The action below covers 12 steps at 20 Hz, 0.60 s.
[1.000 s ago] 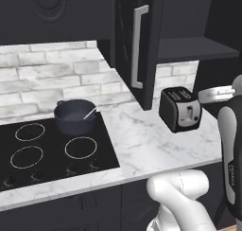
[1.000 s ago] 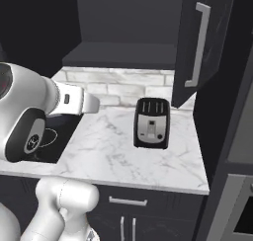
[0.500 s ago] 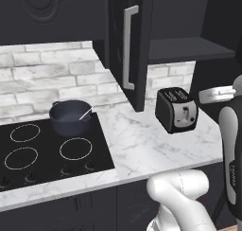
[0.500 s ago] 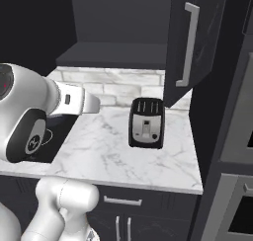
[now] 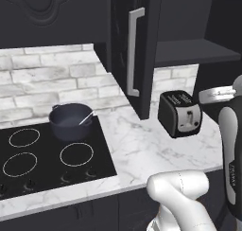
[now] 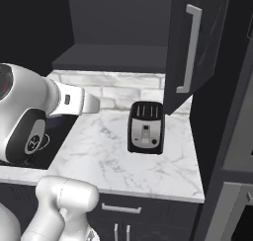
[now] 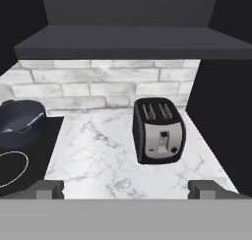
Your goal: Open the cabinet and move the ladle to the pot. Then close the cabinet.
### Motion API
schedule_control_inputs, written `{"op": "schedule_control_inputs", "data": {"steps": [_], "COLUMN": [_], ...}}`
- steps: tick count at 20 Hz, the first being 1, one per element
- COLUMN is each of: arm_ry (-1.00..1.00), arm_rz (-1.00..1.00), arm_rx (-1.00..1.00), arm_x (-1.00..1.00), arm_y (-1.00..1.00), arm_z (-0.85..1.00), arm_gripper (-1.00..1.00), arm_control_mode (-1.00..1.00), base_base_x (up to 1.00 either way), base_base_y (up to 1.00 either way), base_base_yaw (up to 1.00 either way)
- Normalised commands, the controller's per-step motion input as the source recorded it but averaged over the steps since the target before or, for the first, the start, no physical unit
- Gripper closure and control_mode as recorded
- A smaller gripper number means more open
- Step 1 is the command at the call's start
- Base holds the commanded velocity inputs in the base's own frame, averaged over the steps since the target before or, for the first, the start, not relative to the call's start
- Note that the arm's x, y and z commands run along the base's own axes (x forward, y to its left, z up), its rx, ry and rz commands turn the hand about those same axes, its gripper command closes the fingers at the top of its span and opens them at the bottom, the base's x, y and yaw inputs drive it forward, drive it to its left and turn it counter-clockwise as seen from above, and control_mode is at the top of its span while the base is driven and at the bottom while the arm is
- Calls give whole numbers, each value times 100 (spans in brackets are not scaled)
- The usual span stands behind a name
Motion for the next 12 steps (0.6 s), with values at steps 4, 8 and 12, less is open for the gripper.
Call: {"op": "schedule_control_inputs", "data": {"steps": [4, 8, 12], "arm_ry": [0, 0, 0], "arm_rz": [0, 0, 0], "arm_rx": [0, 0, 0], "arm_x": [0, 0, 9], "arm_y": [0, 0, 0], "arm_z": [0, 0, -2], "arm_gripper": [-100, -100, -100], "arm_control_mode": [100, 100, -100], "base_base_x": [29, 25, 12], "base_base_y": [-2, -1, -1], "base_base_yaw": [0, 0, 0]}}
